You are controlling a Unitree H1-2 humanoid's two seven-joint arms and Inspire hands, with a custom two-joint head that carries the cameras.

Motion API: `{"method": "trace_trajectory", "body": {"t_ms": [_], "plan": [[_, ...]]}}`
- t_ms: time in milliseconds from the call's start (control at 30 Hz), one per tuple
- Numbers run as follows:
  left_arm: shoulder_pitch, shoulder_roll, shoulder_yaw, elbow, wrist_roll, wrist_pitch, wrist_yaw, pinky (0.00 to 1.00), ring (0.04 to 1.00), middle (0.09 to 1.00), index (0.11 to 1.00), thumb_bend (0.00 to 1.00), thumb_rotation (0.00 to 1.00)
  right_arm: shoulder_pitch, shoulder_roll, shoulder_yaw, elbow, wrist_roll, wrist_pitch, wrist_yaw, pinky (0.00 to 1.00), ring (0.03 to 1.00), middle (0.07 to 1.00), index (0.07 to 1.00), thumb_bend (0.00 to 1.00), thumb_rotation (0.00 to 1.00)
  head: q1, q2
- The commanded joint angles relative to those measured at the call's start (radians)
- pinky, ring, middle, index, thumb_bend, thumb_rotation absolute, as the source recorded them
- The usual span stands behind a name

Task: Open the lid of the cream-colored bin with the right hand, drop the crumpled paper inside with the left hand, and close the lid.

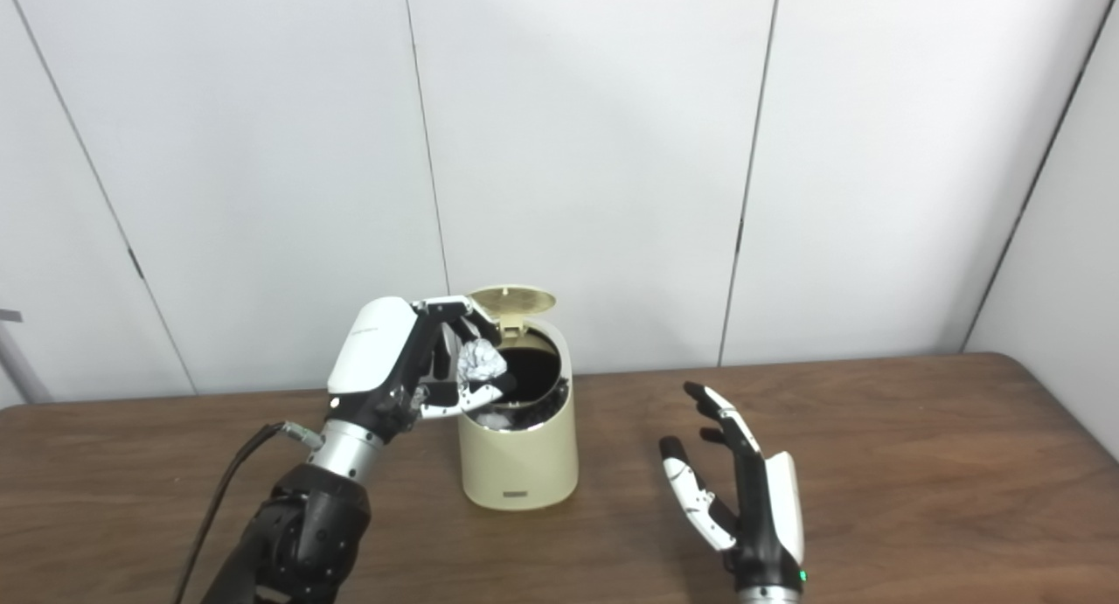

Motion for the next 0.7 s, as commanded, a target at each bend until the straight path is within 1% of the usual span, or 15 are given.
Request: {"method": "trace_trajectory", "body": {"t_ms": [0,33,100,167,333,500,667], "plan": [[-0.067,0.004,0.000,0.009,0.015,-0.033,0.049,0.14,0.194,0.423,0.503,0.52,0.00,0.061,0.067,0.040,0.067,0.005,-0.025,-0.013,0.72,0.820,0.829,0.810,0.22,0.62,-0.001,0.001],[-0.073,0.001,-0.001,0.020,0.015,-0.032,0.054,0.14,0.194,0.423,0.503,0.52,0.00,0.062,0.067,0.039,0.067,0.003,-0.021,-0.014,0.72,0.820,0.830,0.809,0.22,0.62,-0.001,0.001],[-0.084,-0.003,-0.004,0.037,0.018,-0.025,0.064,0.15,0.194,0.426,0.503,0.52,0.00,0.064,0.070,0.039,0.061,-0.001,-0.009,-0.014,0.73,0.831,0.839,0.812,0.21,0.66,-0.004,0.004],[-0.098,-0.005,-0.012,0.063,0.032,-0.027,0.088,0.14,0.184,0.429,0.500,0.52,0.00,0.065,0.072,0.040,0.060,0.000,-0.010,-0.017,0.74,0.833,0.839,0.810,0.21,0.67,-0.006,0.005],[-0.133,0.009,-0.045,0.144,0.081,-0.072,0.173,0.12,0.167,0.436,0.497,0.52,0.00,0.065,0.076,0.043,0.056,0.003,-0.009,-0.014,0.75,0.837,0.840,0.815,0.21,0.68,-0.012,0.009],[-0.155,0.021,-0.075,0.207,0.132,-0.086,0.229,0.12,0.168,0.430,0.497,0.52,0.00,0.068,0.083,0.045,0.051,-0.002,-0.006,-0.017,0.74,0.834,0.835,0.813,0.20,0.67,-0.020,0.012],[-0.169,0.018,-0.090,0.263,0.146,-0.094,0.268,0.12,0.158,0.428,0.491,0.52,0.00,0.071,0.089,0.046,0.046,-0.005,-0.004,-0.017,0.74,0.835,0.836,0.813,0.21,0.67,-0.024,0.013]]}}
